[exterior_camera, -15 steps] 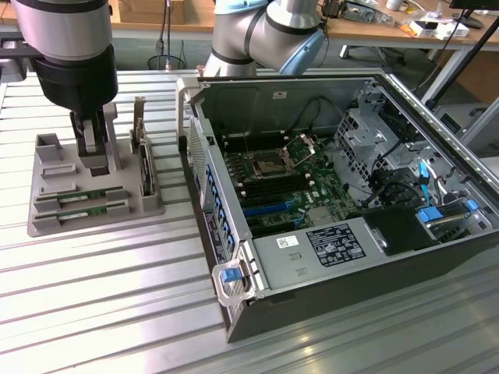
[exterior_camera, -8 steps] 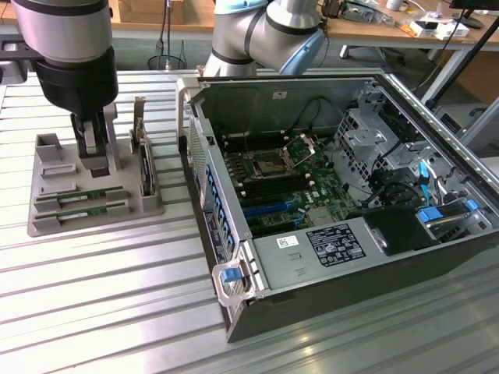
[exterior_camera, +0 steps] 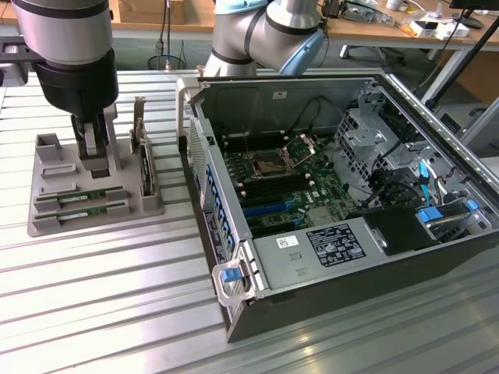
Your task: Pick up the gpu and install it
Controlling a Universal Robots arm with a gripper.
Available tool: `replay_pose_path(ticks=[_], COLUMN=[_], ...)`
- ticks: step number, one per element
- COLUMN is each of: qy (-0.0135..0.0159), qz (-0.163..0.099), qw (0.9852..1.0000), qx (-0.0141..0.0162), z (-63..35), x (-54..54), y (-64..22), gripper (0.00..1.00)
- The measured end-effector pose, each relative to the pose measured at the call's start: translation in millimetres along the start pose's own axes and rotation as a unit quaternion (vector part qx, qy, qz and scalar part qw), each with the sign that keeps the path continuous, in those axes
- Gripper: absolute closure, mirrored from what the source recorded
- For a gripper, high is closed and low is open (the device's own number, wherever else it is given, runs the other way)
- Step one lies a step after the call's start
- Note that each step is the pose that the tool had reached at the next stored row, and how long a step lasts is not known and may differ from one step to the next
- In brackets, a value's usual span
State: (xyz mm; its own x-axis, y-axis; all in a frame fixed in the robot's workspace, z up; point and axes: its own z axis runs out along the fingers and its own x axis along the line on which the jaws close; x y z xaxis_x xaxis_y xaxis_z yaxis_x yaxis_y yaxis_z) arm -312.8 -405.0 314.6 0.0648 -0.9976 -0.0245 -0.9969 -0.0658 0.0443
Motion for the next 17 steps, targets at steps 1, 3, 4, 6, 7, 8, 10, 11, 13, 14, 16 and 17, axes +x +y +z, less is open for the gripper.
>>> replay_pose_path(ticks=[1,3,4,6,7,8,10,11,13,14,16,17], qy=[0.0,0.0,0.0,0.0,0.0,0.0,0.0,0.0,0.0,0.0,0.0,0.0], qz=[0.0,0.0,0.0,0.0,0.0,0.0,0.0,0.0,0.0,0.0,0.0,0.0], qw=[1.0,1.0,1.0,1.0,1.0,1.0,1.0,1.0,1.0,1.0,1.0,1.0], qx=[0.0,0.0,0.0,0.0,0.0,0.0,0.0,0.0,0.0,0.0,0.0,0.0], z=[0.2,1.0,1.2,1.8,2.0,2.3,2.8,3.0,3.6,4.1,5.3,5.6], x=[0.0,0.1,0.1,0.1,0.2,0.2,0.3,0.3,0.3,0.4,0.6,0.6], y=[0.0,0.0,0.0,-0.1,-0.1,-0.1,-0.1,-0.1,-0.1,-0.2,-0.2,-0.2], gripper=[0.64,0.64,0.64,0.64,0.64,0.64,0.64,0.64,0.64,0.64,0.64,0.64])
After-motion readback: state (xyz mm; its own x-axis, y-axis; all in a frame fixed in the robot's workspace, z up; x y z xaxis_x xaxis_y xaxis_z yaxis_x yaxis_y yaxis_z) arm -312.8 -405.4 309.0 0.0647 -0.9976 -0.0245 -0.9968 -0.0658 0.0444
